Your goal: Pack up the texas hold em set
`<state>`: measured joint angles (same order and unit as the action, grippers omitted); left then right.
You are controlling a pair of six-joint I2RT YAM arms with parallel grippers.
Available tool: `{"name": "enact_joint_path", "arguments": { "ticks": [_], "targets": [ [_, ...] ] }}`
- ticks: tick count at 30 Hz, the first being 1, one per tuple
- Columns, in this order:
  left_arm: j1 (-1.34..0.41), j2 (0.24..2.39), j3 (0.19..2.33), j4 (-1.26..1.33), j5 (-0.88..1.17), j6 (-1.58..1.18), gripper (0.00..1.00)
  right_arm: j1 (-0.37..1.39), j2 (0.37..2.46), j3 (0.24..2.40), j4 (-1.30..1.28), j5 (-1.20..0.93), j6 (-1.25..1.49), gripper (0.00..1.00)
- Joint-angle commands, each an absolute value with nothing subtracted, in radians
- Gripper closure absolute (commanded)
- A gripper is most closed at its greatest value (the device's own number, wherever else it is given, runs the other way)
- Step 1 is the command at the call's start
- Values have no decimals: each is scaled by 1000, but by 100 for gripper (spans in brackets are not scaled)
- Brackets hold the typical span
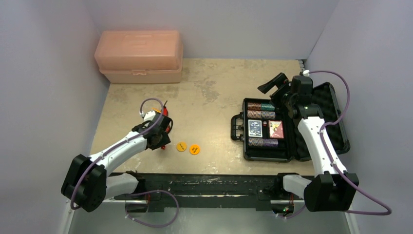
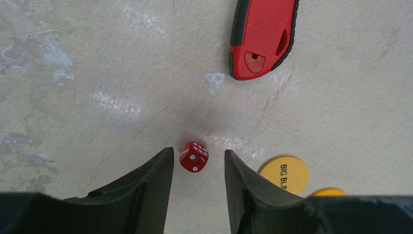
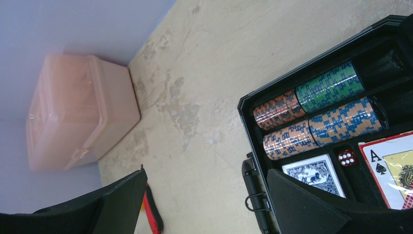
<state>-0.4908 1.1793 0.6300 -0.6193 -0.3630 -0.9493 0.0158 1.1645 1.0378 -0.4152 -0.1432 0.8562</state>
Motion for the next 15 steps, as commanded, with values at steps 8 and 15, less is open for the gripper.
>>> {"name": "enact_joint_path", "arguments": {
  "ticks": [8, 15],
  "targets": [
    [-476, 1263, 640, -570, -336, -968, 64, 18, 1189, 1064, -429, -135, 812, 1],
    [-476, 1267, 637, -591, -339, -983, 65, 17, 1199, 1064, -436, -131, 804, 1]
  ]
}}
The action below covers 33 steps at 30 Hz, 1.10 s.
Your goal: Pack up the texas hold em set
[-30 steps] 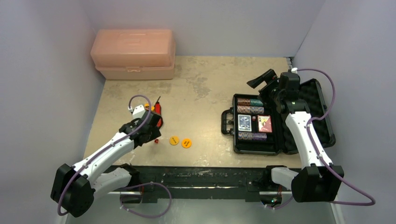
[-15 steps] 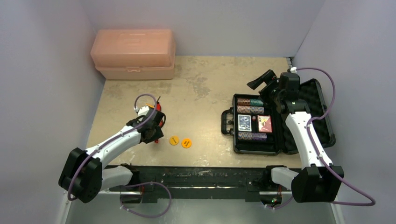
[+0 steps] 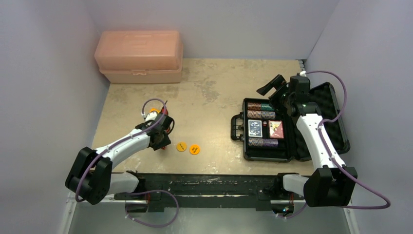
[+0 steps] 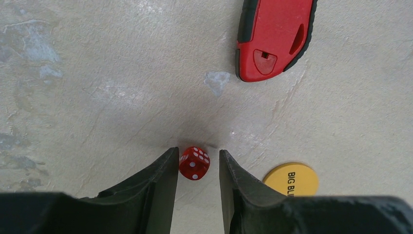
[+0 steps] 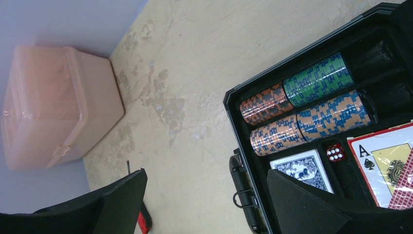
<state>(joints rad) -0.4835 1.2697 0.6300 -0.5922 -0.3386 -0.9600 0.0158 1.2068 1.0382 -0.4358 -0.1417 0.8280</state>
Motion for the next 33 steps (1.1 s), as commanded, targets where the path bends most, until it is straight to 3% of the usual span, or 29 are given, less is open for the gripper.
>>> {"name": "enact_joint_path", "arguments": {
  "ticks": [1, 14, 20, 33],
  "targets": [
    [-476, 1265, 637, -596, -340, -987, 65, 17, 1198, 1062, -433, -130, 802, 1],
    [-475, 1256, 635, -627, -307, -1005, 66, 18, 1189, 1063, -440, -126, 800, 1],
    [-475, 1266, 638, -617, -305, -989, 71, 18, 1182, 1062, -446, -119, 796, 1],
    [-476, 1263, 655, -611, -274, -920, 94, 18, 1156, 1057, -450, -120, 798, 1]
  ]
}}
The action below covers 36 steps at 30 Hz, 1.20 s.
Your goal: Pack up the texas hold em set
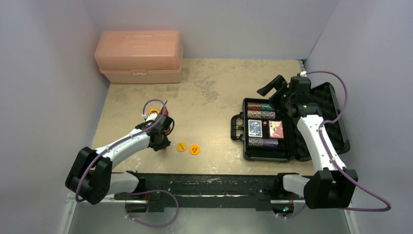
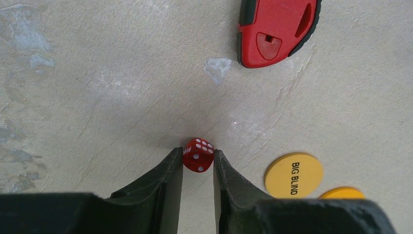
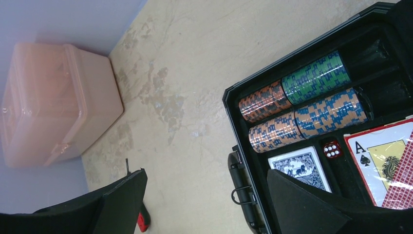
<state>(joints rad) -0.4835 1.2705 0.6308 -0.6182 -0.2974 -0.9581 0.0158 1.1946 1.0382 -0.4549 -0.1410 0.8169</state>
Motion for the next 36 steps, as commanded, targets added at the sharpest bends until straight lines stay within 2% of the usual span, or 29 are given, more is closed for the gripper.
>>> {"name": "enact_joint_path", "arguments": {
  "ticks": [1, 3, 19, 27, 36],
  "targets": [
    [-476, 1248, 655, -611, -273, -912, 96, 18, 1152, 1059, -453, -120, 798, 1],
    [-476, 1225, 654, -611, -270, -897, 100, 18, 1144, 1063, -458, -120, 801, 1],
    [-516, 1134, 757, -629, -281, -743, 100, 18, 1066, 1035, -473, -104, 817, 1],
    [-575, 1161, 841, -595, -251, -696, 100, 17, 983, 1037, -504, -62, 821, 1],
    [-679, 1229, 943, -551, -224, -642, 100, 18, 826, 971, -423, -24, 829, 1]
  ]
}}
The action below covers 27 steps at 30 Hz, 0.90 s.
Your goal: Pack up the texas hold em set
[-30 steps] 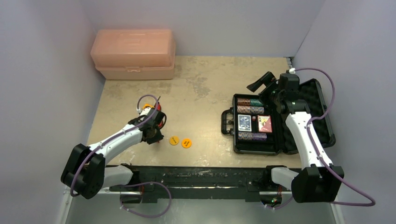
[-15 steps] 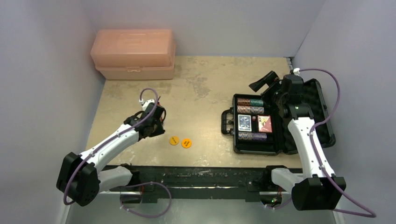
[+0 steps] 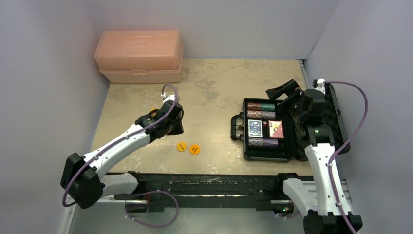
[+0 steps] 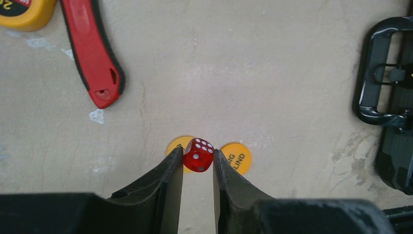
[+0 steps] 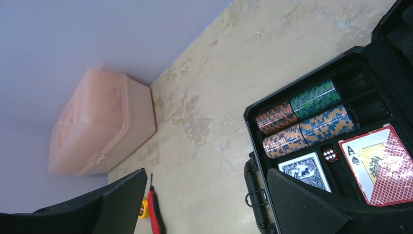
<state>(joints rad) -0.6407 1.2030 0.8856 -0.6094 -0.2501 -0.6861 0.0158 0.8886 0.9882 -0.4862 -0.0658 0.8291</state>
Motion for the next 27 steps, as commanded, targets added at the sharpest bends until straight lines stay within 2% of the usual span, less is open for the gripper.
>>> {"name": "enact_joint_path", "arguments": {
  "ticks": [1, 9, 17, 27],
  "targets": [
    [-690, 1238, 950, -536, -216, -639, 100, 18, 812, 972, -423, -13, 820, 1],
    [-782, 1361, 1021, -462, -170, -631, 100, 18, 789, 1020, -479, 63, 780, 1],
    [-870, 1538, 1179, -452, -134, -604, 100, 18, 782, 1076, -502, 101, 776, 1],
    [-934, 1720, 1367, -452, -79, -614, 100, 35, 798, 1174, -622, 292, 894, 1]
  ]
}}
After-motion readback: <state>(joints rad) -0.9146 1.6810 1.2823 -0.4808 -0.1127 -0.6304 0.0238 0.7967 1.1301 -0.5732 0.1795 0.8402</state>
